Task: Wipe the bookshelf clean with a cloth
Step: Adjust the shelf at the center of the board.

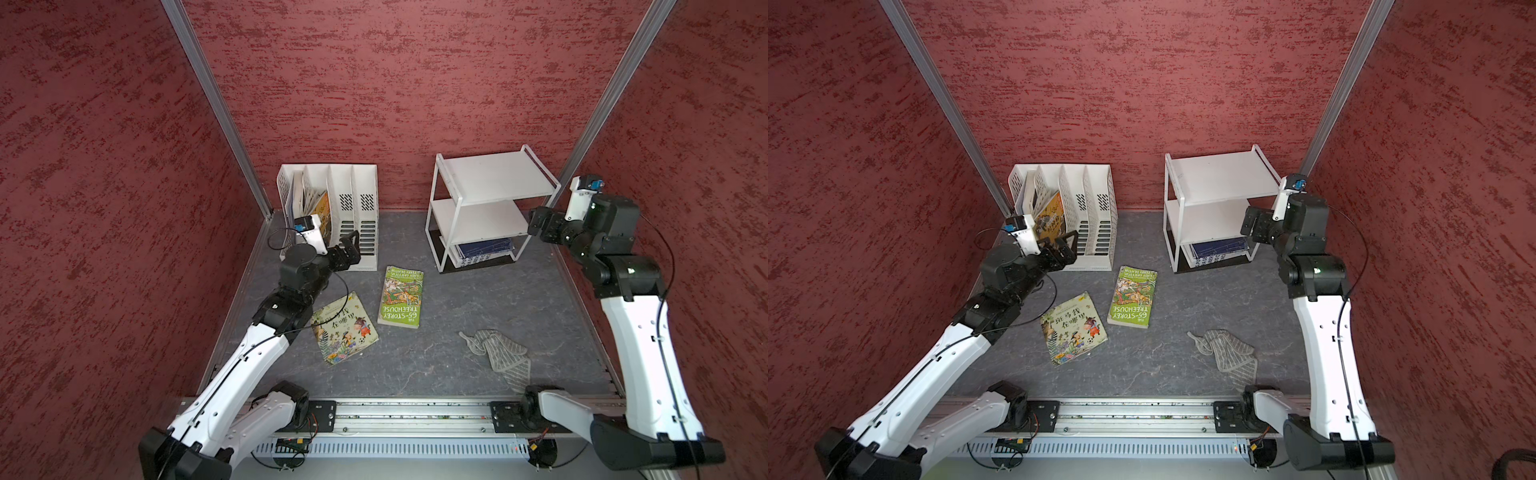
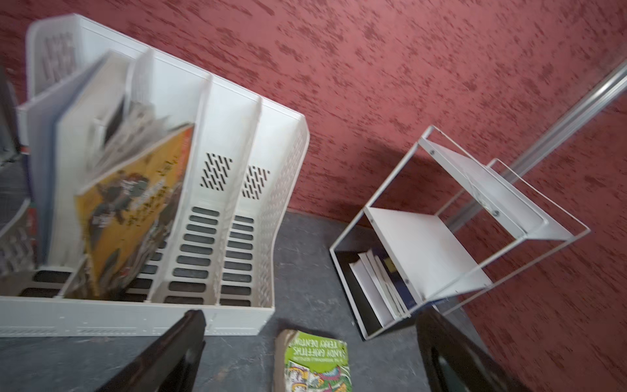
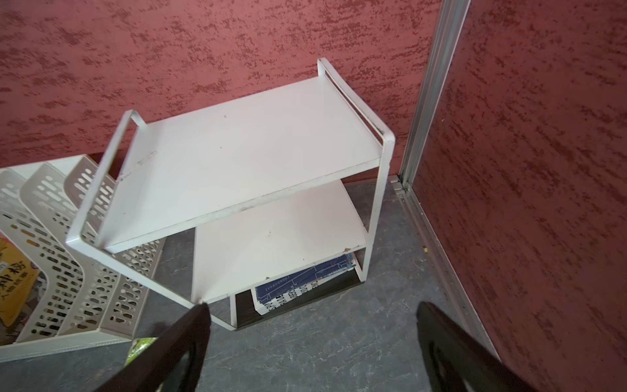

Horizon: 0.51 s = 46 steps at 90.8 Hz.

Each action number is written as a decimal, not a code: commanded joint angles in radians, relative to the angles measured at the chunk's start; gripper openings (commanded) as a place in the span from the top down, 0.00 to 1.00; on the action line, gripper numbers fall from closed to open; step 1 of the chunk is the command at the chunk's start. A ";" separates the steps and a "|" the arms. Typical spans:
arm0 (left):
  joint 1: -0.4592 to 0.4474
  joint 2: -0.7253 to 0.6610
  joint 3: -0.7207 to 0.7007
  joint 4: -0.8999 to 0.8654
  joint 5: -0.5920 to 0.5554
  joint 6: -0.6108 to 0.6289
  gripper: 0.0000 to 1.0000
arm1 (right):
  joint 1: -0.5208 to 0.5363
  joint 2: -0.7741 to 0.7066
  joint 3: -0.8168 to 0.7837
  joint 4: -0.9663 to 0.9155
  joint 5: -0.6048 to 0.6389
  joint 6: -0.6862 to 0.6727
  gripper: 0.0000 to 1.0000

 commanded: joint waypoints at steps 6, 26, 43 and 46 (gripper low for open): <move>-0.161 0.099 0.096 0.005 -0.073 0.110 0.00 | -0.023 0.055 0.031 -0.039 0.121 -0.058 0.02; -0.283 0.295 0.271 0.019 0.022 0.140 0.00 | -0.119 0.122 0.079 0.033 0.014 -0.008 0.02; -0.343 0.518 0.504 0.046 0.141 0.135 0.03 | -0.130 0.098 0.081 0.004 -0.066 0.022 0.01; -0.351 0.554 0.548 0.047 0.146 0.137 0.05 | -0.131 0.089 0.080 -0.013 -0.068 0.031 0.01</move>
